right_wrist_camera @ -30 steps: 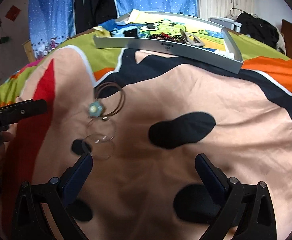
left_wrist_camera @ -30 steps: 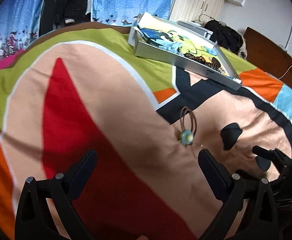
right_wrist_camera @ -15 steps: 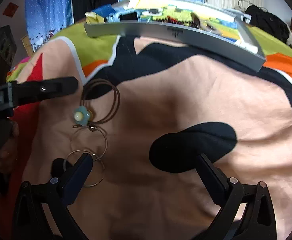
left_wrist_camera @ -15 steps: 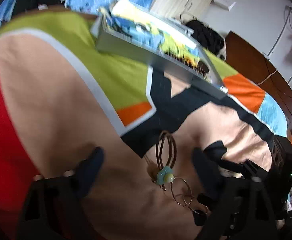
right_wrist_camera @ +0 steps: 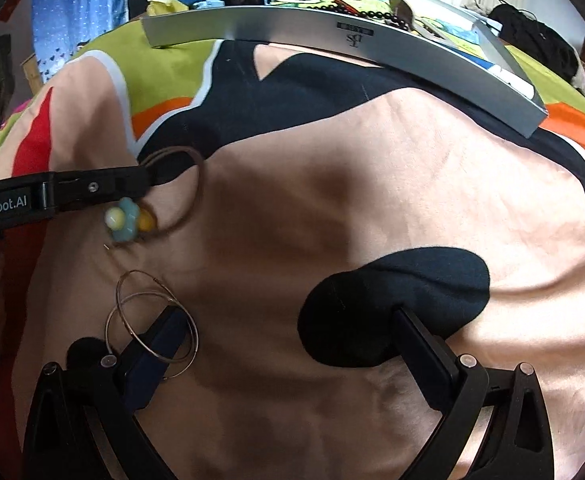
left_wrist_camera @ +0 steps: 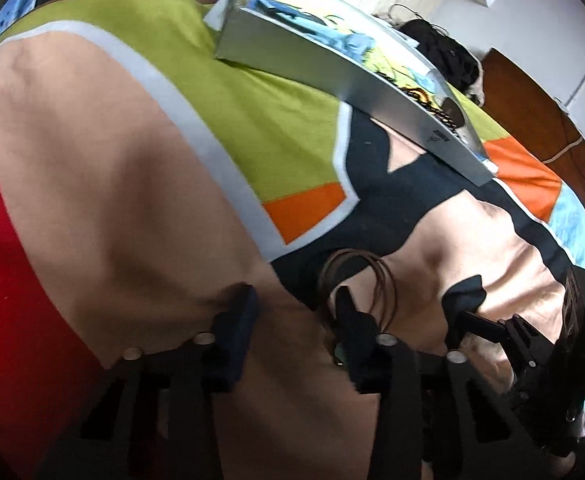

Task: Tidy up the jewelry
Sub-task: 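Grasp the brown cord bracelet with jade charm with the left tool while the right tool grasps the silver hoops, then lower the cord bracelet into the tray with the left tool while the right tool releases the hoops there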

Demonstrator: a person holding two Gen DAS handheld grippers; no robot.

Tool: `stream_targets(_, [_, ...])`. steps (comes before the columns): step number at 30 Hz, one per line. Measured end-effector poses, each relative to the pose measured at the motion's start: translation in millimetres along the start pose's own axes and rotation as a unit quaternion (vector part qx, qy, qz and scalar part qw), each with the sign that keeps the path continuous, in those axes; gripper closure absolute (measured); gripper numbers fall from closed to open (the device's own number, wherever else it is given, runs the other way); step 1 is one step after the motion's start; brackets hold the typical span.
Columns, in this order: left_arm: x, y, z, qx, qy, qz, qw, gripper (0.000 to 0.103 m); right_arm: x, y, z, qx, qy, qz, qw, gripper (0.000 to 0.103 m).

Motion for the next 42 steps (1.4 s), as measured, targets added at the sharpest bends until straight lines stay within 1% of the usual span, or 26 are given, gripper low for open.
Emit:
stream_targets(3, [0.9, -1.6, -4.5, 0.0, -0.009, 0.002, 1.0, 0.079, 0.7, -1.6, 1.5, 0.008, 0.002, 0.003, 1.0, 0.004])
stream_targets(6, [2.0, -2.2, -4.2, -0.003, -0.007, 0.001, 1.0, 0.085, 1.0, -5.4, 2.0, 0.007, 0.004, 0.013, 1.0, 0.016])
stream_targets(8, [2.8, -3.6, -5.4, -0.003, -0.008, 0.001, 1.0, 0.09, -0.2, -8.2, 3.5, 0.006, 0.004, 0.022, 1.0, 0.033])
stream_targets(9, [3.1, -3.7, -5.5, -0.002, -0.008, 0.001, 1.0, 0.091, -0.4, -10.2, 3.3, 0.006, 0.002, 0.028, 1.0, 0.038])
stream_targets(11, [4.3, -4.1, -5.5, -0.001, -0.006, 0.001, 1.0, 0.096, 0.6, -13.7, 2.6, 0.007, -0.002, 0.037, 0.999, 0.054])
stream_targets(12, [4.6, -4.3, -5.0, 0.0, -0.004, 0.0, 1.0, 0.097, -0.1, -15.3, 1.2, 0.006, -0.005, 0.041, 0.999, 0.057])
stream_targets(14, [5.6, -4.2, -3.9, -0.001, -0.001, 0.0, 1.0, 0.1, -3.1, -17.7, -2.6, 0.0, -0.009, 0.048, 0.999, 0.071])
stream_targets(15, [5.5, -3.6, -3.4, -0.001, -0.001, -0.001, 1.0, 0.1, -3.3, -19.3, -4.0, -0.005, -0.011, 0.052, 0.999, 0.074])
stream_targets(17, [5.5, -3.7, -2.3, -0.002, 0.001, 0.0, 1.0, 0.102, -3.7, -21.0, -6.6, -0.014, -0.015, 0.057, 0.998, 0.087])
stream_targets(19, [4.8, -2.9, 0.7, -0.004, 0.003, 0.001, 1.0, 0.103, -3.9, -21.8, -8.0, -0.026, -0.018, 0.062, 0.998, 0.093])
stream_targets(22, [3.0, -4.0, 5.0, -0.015, 0.008, 0.007, 0.9998, 0.103, -5.4, -23.7, -9.1, -0.043, -0.015, 0.072, 0.996, 0.097])
stream_targets(24, [1.6, -7.4, 11.3, -0.022, 0.015, 0.015, 0.9995, 0.103, -10.1, -31.3, -6.8, -0.055, -0.004, 0.086, 0.995, 0.097])
stream_targets(27, [-1.4, -12.2, 19.8, -0.022, 0.025, 0.028, 0.9991, 0.103, -12.7, -39.0, 2.2, -0.066, 0.019, 0.1, 0.993, 0.098])
stream_targets(33, [-10.7, -25.7, 31.3, -0.009, 0.028, 0.057, 0.9979, 0.103, -11.8, -55.1, 14.5, -0.081, 0.06, 0.119, 0.988, 0.098])
stream_targets(42, [-25.5, -49.8, 53.9, 0.013, 0.043, 0.096, 0.9944, 0.103, -19.3, -74.6, 18.5, -0.083, 0.074, 0.141, 0.984, 0.098])
Point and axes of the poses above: each gripper's, at about its wrist camera, not at the fingertips, and y roughly the way its jaws point, z to its right, x to its underside, the point moved 7 cm from there along y, roughly the way its jaws point, and after that the axes turned 4 degrees about x, right-handed, at the moved point
